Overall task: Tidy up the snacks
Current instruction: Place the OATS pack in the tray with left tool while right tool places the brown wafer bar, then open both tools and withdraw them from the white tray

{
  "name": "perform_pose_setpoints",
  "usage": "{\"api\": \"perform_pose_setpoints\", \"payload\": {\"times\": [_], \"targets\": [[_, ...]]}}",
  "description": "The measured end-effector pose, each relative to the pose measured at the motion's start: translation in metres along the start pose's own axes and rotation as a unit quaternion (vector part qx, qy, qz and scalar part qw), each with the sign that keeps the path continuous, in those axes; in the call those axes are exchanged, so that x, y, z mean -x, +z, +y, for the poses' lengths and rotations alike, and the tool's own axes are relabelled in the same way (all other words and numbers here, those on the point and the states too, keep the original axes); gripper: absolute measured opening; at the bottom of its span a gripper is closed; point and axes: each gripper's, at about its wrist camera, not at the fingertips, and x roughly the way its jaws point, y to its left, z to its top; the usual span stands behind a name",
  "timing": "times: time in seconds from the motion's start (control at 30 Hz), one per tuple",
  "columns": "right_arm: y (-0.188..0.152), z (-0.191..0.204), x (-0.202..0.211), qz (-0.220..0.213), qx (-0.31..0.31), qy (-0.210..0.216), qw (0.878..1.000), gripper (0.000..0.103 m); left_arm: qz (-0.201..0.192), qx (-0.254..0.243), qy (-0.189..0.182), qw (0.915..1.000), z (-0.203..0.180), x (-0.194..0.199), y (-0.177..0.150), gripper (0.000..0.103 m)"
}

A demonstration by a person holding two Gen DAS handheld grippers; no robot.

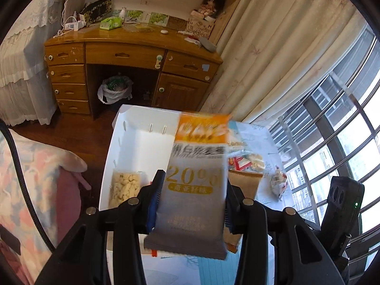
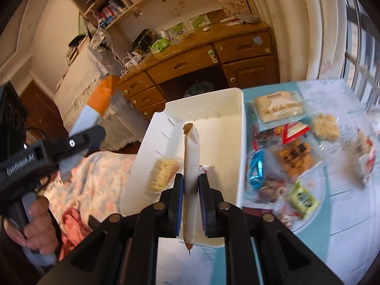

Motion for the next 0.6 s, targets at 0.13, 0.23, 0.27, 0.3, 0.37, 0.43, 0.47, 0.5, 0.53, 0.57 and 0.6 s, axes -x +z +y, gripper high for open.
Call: {"api": "perform_pose_setpoints", "payload": {"times": [0.13,0.23,0.27,0.3,0.37,0.43,0.47,0.5,0.53,0.57,0.6], "targets": [[-0.001,0.001,-0.004,-0.002,-0.022,0.007,1.0,0.033,0.001,-0.012,0.027,0.9996,0.002,-0.001,-0.002,0.069],[-0.001,-0.002,0.001,-0.015,-0.049,0.012,0.999,0.056,0.007,-0.007,0.034,0.9994,0.008,0.0,-0.005,0.069],[0.0,-0.003,0.002,-0.016,-0.053,0.012,0.998,0.056,0.009,-0.004,0.035,0.9994,0.01,0.001,-0.006,0.069],[0.0,-0.003,0.005,-0.016,-0.054,0.007,0.998,0.056,0.01,-0.001,0.035,0.9993,0.011,0.002,-0.007,0.07],[-0.001,-0.003,0.01,-0.019,-0.051,-0.003,0.999,0.056,0.011,0.007,0.037,0.9992,0.014,0.006,-0.009,0.07],[-0.001,-0.004,0.015,-0.02,-0.051,-0.006,0.998,0.056,0.01,0.011,0.038,0.9992,0.015,0.01,-0.01,0.07],[-0.002,-0.005,0.018,-0.021,-0.051,-0.007,0.998,0.056,0.008,0.014,0.039,0.9991,0.015,0.014,-0.012,0.07],[-0.003,-0.006,0.022,-0.022,-0.051,-0.008,0.998,0.056,0.007,0.016,0.04,0.999,0.016,0.016,-0.013,0.07],[-0.004,-0.007,0.024,-0.023,-0.051,-0.009,0.998,0.056,0.006,0.017,0.041,0.999,0.015,0.018,-0.015,0.07],[-0.005,-0.008,0.027,-0.024,-0.051,-0.01,0.998,0.056,0.007,0.018,0.042,0.9989,0.015,0.02,-0.017,0.07],[-0.006,-0.008,0.031,-0.024,-0.05,-0.01,0.998,0.056,0.01,0.019,0.044,0.9988,0.013,0.022,-0.02,0.07]]}}
